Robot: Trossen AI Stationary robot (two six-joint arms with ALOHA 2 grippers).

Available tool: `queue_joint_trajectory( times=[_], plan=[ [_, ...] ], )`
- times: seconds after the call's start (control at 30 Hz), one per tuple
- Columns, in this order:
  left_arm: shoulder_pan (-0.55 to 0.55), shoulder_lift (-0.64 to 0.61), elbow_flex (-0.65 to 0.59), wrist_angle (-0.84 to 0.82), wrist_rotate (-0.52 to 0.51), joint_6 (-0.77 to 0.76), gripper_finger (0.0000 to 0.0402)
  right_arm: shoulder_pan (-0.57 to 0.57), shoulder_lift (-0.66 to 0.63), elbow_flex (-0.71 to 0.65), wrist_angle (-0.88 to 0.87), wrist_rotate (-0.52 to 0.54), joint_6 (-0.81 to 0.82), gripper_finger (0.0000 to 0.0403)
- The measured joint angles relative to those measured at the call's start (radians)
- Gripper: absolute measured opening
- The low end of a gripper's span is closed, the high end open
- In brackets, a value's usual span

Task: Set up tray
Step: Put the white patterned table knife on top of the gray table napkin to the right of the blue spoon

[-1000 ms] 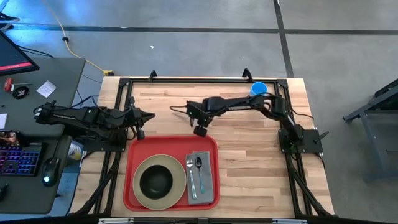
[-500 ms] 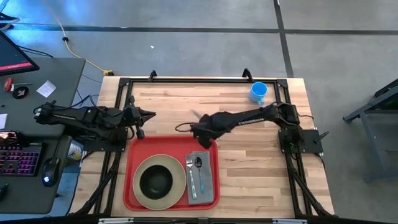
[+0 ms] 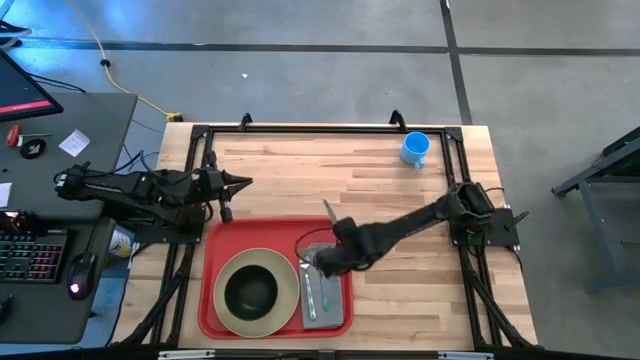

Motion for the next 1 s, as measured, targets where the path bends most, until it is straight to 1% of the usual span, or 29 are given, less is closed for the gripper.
queue_joint_trajectory(
  times=[0.2,0.33,0.47,0.6,0.73,0.8,1.0],
  plan=[
    [0.000,0.000,0.000,-0.026,0.123,-0.024,0.0056,0.078,0.000,0.000,0.089,0.026,0.143,0.0029],
    [0.000,0.000,-0.001,-0.048,0.207,-0.047,0.0056,0.116,0.019,0.000,0.149,-0.003,0.204,0.0029],
    [0.000,0.002,-0.027,-0.040,0.230,-0.054,0.0056,0.147,0.048,0.000,0.206,-0.057,0.255,0.0029],
    [0.000,0.002,-0.049,-0.010,0.231,-0.049,0.0056,0.174,0.065,0.000,0.259,-0.106,0.300,0.0028],
    [0.000,0.000,-0.061,0.017,0.270,-0.007,0.0056,0.201,0.066,0.000,0.311,-0.139,0.353,0.0028],
    [-0.001,-0.002,-0.061,0.025,0.287,0.011,0.0056,0.214,0.066,0.000,0.319,-0.153,0.379,0.0028],
    [0.000,-0.002,-0.061,0.085,0.288,0.056,0.0056,0.228,0.102,0.000,0.311,-0.189,0.414,0.0029]
  ],
)
